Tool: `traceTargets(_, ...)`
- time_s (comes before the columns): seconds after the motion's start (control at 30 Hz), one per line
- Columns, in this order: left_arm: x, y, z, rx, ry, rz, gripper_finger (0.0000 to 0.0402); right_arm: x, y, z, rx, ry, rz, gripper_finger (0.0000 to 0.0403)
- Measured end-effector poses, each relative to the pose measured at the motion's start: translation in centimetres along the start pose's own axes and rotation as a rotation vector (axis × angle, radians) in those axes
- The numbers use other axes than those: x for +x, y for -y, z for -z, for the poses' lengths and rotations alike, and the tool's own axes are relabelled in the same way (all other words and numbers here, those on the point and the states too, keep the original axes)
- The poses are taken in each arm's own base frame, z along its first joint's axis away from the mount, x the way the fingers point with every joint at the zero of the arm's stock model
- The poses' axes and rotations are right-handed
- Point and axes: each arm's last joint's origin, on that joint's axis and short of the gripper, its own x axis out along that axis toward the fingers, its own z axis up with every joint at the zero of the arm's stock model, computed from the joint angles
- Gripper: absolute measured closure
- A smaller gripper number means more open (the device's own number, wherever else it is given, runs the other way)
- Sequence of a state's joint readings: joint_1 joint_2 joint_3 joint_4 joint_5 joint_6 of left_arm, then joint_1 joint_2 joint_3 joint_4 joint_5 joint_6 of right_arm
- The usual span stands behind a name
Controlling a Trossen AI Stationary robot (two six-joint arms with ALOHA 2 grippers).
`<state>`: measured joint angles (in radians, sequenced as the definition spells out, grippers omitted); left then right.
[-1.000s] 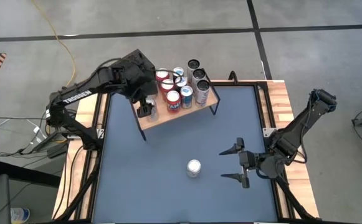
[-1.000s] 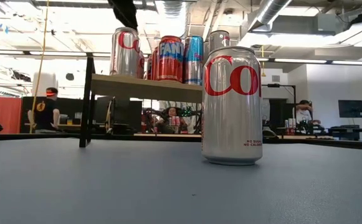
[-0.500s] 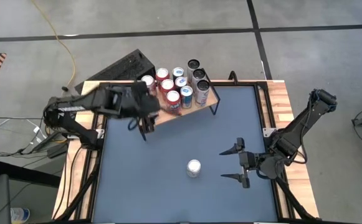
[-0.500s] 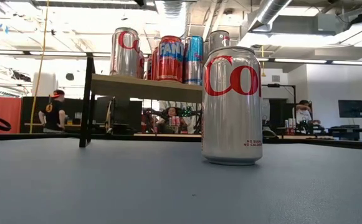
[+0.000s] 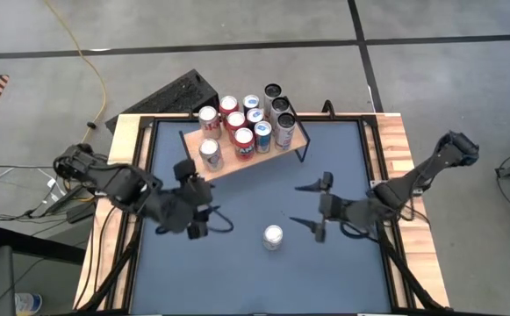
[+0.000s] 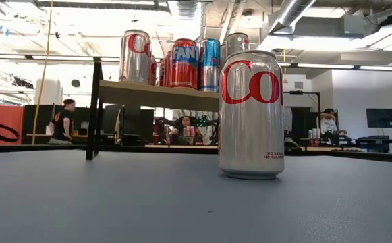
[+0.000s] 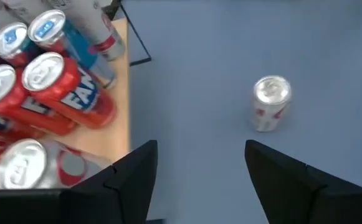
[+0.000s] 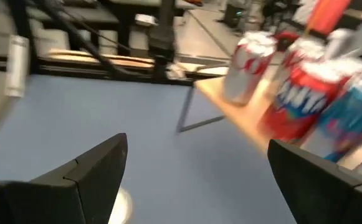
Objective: Place canned beverage on shelf
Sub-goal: Put the left silver soda can on the shelf aligned with the other silver soda can
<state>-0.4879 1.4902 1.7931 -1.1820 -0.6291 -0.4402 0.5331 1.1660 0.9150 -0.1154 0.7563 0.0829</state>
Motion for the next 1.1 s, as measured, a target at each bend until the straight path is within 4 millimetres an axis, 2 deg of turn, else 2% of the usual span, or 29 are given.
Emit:
traceTargets(0.23, -2.9, 3.2, 1.6, -0.048, 0.073, 0.043, 0.0173, 4.6, 0.4, -4.0, -0.19, -0.001, -0.017, 0.0023)
traceTargets(0.4, -4.8, 4.6, 2.6, -0.066, 0.162, 0.017, 0.0173, 8.6, 0.7, -7.0, -0.204, 0.002, 0.041, 0.0023)
traceTargets(0.53, -6.2, 5.6, 3.4, -0.071, 0.195, 0.045, 0.0173, 11.9, 0.9, -8.7, -0.249, 0.01, 0.054, 0.0023)
traceTargets(0.83, -9.3, 7.3, 5.4, -0.079, 0.278, 0.106, 0.0173, 20.1, 1.6, -8.2, -0.534, -0.056, 0.052, 0.0029)
traceTargets(1.0, -10.6, 7.7, 6.2, -0.082, 0.328, 0.112, 0.0173, 23.6, 3.1, -8.7, -0.544, -0.103, 0.099, 0.0029)
traceTargets(1.1, -10.9, 7.9, 6.4, -0.099, 0.329, 0.129, 0.0173, 24.8, 4.4, -9.1, -0.52, -0.134, 0.125, 0.003)
